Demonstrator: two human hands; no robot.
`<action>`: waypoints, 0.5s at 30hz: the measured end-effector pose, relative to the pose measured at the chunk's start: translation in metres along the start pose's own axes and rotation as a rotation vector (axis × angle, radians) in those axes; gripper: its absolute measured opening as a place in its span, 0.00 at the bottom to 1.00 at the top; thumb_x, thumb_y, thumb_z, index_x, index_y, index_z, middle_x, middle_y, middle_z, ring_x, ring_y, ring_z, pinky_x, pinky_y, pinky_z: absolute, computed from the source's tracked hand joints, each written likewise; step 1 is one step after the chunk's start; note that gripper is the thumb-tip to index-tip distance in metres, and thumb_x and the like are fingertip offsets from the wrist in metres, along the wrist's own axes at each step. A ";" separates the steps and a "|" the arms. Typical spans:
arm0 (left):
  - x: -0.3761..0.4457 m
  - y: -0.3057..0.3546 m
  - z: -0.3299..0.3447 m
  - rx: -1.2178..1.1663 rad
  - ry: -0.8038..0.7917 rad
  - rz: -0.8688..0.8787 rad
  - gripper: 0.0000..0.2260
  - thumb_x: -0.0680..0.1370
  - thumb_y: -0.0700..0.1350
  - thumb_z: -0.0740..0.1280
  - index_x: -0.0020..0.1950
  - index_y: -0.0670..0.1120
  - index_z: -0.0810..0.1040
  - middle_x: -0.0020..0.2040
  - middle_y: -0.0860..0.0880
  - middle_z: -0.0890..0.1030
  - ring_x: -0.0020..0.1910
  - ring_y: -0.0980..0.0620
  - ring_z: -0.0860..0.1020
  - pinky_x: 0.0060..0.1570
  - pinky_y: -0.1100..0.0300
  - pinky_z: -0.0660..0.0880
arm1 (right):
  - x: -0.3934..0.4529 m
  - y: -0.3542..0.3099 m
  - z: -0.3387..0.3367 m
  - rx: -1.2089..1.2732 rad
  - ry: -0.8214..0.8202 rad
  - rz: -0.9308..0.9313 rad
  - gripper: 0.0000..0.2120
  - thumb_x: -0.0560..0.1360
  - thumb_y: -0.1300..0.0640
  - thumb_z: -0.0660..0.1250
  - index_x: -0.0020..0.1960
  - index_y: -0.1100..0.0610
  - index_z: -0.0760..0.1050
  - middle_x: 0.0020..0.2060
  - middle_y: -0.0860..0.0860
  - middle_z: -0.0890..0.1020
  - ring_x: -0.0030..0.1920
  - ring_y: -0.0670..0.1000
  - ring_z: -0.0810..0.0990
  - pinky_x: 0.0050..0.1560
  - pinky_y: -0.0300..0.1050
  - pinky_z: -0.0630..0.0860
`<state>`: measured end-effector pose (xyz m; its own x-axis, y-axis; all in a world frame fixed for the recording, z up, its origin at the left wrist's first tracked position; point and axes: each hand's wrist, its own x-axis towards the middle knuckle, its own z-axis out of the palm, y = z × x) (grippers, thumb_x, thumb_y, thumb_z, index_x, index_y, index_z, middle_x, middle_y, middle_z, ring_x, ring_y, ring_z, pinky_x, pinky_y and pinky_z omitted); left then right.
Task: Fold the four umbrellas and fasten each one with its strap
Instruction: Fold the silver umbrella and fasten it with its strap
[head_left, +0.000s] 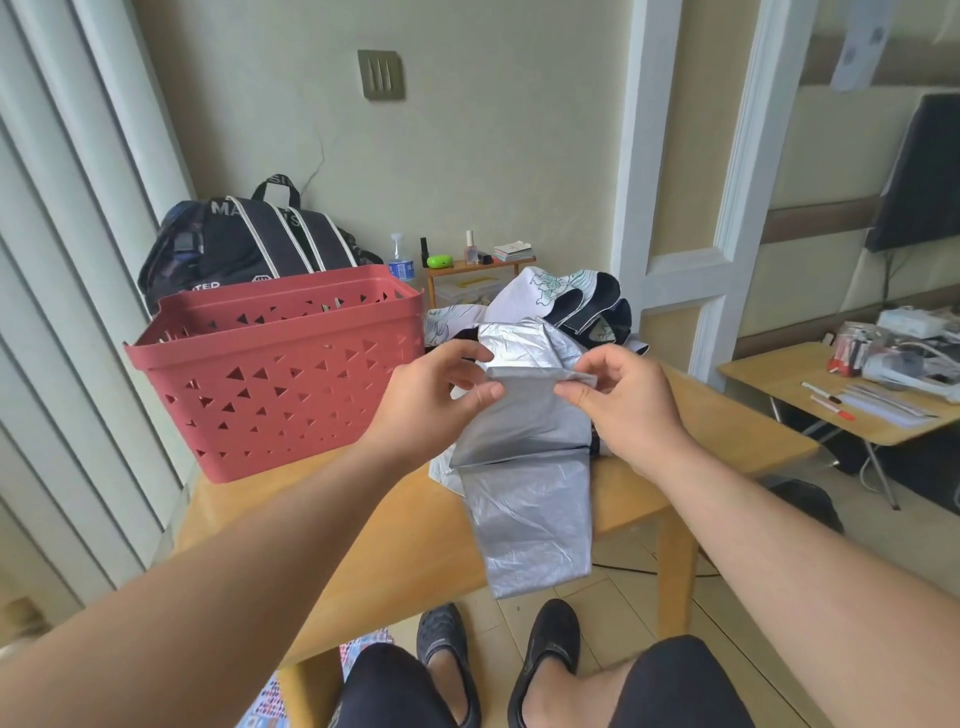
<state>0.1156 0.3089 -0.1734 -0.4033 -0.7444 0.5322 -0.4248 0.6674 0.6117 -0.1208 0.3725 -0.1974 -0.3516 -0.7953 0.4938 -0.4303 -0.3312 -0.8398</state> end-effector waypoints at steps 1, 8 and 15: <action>-0.001 0.002 0.001 0.001 0.001 0.011 0.15 0.75 0.55 0.78 0.60 0.57 0.80 0.49 0.62 0.84 0.51 0.69 0.80 0.50 0.75 0.73 | 0.000 0.001 0.001 -0.003 -0.006 0.009 0.10 0.70 0.58 0.82 0.44 0.49 0.81 0.40 0.49 0.86 0.38 0.48 0.79 0.46 0.47 0.78; -0.010 0.013 0.004 0.016 -0.018 0.101 0.05 0.79 0.54 0.74 0.50 0.54 0.86 0.40 0.62 0.82 0.39 0.65 0.76 0.40 0.66 0.68 | -0.014 -0.003 -0.002 -0.039 -0.097 -0.031 0.10 0.69 0.57 0.82 0.45 0.47 0.84 0.42 0.46 0.86 0.44 0.55 0.84 0.49 0.54 0.82; -0.034 -0.013 0.008 0.189 -0.256 0.138 0.31 0.69 0.66 0.78 0.68 0.58 0.76 0.59 0.59 0.82 0.57 0.59 0.77 0.57 0.63 0.72 | -0.043 0.006 -0.015 -0.191 -0.224 -0.050 0.08 0.70 0.57 0.82 0.42 0.46 0.86 0.42 0.45 0.86 0.47 0.49 0.84 0.54 0.56 0.81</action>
<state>0.1277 0.3256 -0.2041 -0.6474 -0.6339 0.4232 -0.4852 0.7710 0.4125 -0.1210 0.4121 -0.2198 -0.1434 -0.8797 0.4535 -0.5988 -0.2877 -0.7475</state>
